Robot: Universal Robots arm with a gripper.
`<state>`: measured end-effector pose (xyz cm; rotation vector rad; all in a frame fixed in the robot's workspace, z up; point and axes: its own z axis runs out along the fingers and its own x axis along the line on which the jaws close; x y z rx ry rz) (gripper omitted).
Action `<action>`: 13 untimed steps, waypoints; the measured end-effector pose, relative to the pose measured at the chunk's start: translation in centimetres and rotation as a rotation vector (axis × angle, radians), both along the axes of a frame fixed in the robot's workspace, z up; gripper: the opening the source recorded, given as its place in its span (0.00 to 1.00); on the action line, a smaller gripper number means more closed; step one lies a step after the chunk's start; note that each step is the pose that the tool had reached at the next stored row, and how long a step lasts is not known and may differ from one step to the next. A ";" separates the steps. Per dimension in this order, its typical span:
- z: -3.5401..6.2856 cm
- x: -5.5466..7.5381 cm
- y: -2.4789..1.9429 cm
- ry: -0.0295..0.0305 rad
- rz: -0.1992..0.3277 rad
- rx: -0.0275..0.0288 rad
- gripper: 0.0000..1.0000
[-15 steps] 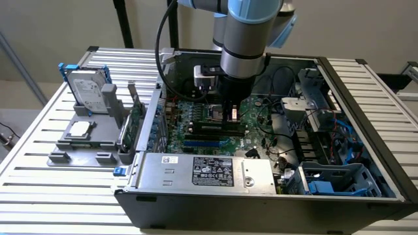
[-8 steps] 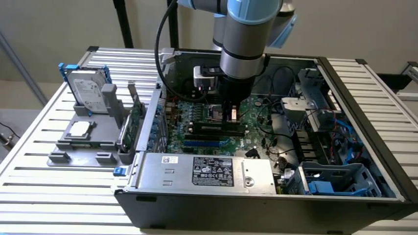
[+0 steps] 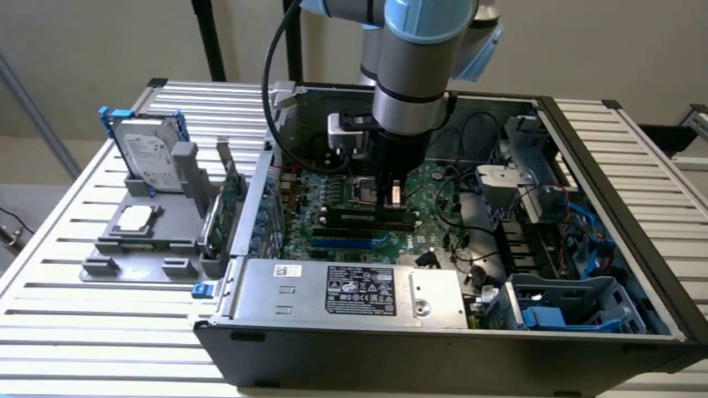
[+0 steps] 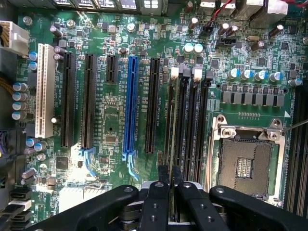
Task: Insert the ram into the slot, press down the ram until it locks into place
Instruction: 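Insert the ram into the slot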
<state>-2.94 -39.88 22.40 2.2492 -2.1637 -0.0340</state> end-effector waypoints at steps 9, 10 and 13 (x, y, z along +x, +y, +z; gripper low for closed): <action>-0.16 -0.2 0.00 -0.0001 0.000 -0.0005 0.15; -0.17 -0.2 0.00 -0.0003 0.000 -0.0003 0.15; 0.01 -0.2 0.00 -0.0004 0.000 -0.0001 0.22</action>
